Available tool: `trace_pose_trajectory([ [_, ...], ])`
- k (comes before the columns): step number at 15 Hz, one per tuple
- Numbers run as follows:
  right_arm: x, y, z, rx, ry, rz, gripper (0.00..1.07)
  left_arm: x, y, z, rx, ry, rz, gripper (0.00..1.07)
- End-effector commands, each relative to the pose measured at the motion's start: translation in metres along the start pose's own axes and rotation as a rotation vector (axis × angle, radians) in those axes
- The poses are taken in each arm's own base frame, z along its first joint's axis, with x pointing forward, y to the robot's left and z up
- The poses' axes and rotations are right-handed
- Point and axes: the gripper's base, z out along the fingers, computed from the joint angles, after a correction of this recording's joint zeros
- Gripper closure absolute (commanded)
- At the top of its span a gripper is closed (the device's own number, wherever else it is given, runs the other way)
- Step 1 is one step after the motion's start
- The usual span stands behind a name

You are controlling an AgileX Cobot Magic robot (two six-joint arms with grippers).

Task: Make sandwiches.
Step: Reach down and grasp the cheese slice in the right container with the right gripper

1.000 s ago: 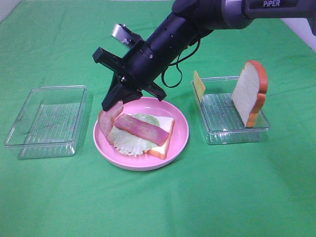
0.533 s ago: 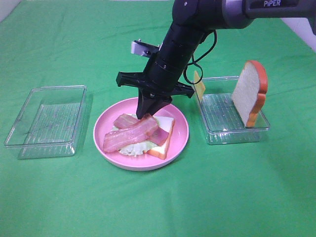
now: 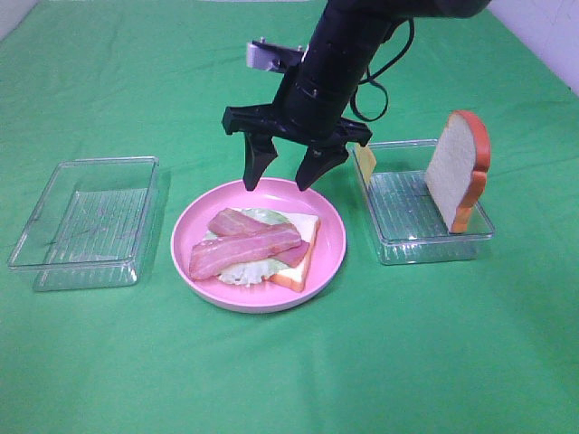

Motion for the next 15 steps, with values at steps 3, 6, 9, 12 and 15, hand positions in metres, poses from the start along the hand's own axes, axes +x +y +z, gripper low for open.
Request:
trace_pose_trajectory([
  [3, 0.002, -0.003, -0.047, 0.194, -0.025, -0.004, 0.42, 0.001, 0.000, -0.002, 0.006, -0.026, 0.006, 0.26],
  [6, -0.005, -0.002, -0.073, 0.265, -0.058, -0.018, 0.44, 0.001, 0.000, -0.002, 0.006, -0.026, 0.006, 0.26],
  [9, -0.011, -0.013, -0.089, 0.258, -0.089, 0.036, 0.47, 0.001, 0.000, -0.002, 0.006, -0.026, 0.006, 0.26],
  [12, -0.020, -0.045, -0.088, 0.235, -0.080, 0.120, 0.49, 0.001, 0.000, -0.002, 0.006, -0.026, 0.006, 0.26],
  [15, -0.028, -0.062, -0.067, 0.231, -0.046, 0.153, 0.51, 0.001, 0.000, -0.002, 0.006, -0.026, 0.006, 0.26],
])
